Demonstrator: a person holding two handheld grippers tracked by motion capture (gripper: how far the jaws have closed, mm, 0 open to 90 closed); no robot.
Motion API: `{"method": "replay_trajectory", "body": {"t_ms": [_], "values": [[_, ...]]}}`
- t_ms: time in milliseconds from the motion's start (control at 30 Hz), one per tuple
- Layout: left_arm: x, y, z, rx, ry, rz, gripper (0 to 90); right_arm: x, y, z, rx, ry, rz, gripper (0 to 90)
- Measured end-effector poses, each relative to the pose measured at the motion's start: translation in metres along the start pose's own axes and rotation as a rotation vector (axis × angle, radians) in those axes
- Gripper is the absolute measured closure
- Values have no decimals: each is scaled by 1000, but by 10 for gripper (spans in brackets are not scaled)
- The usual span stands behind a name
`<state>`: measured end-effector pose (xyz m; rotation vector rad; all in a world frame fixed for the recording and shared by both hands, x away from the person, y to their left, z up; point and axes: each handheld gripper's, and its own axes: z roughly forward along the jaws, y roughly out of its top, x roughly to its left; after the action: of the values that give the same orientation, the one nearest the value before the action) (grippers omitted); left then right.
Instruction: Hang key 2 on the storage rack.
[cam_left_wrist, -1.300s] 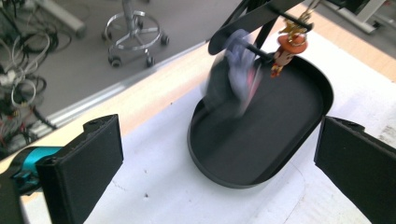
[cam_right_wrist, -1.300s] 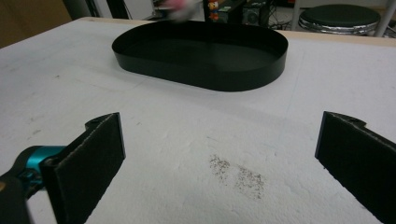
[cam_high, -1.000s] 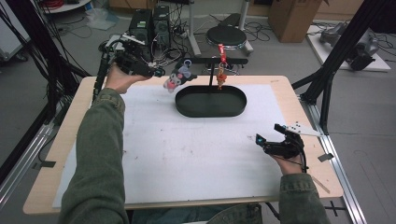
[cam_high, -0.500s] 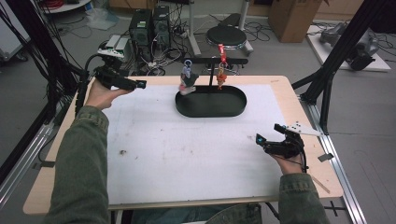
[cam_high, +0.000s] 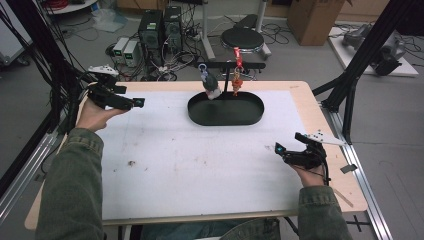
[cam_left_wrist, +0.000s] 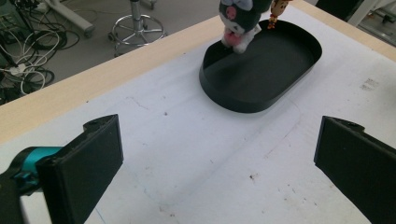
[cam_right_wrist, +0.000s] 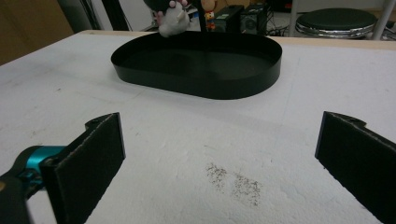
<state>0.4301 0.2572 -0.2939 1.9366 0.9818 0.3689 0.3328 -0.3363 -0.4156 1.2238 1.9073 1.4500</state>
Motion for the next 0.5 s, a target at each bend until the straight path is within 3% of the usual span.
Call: {"method": "replay_trajectory", "body": {"t_ms": [500], "values": [[2,-24,-19,-16,26,-18,17,-1,-1,1,6,-6,-8,4]]}}
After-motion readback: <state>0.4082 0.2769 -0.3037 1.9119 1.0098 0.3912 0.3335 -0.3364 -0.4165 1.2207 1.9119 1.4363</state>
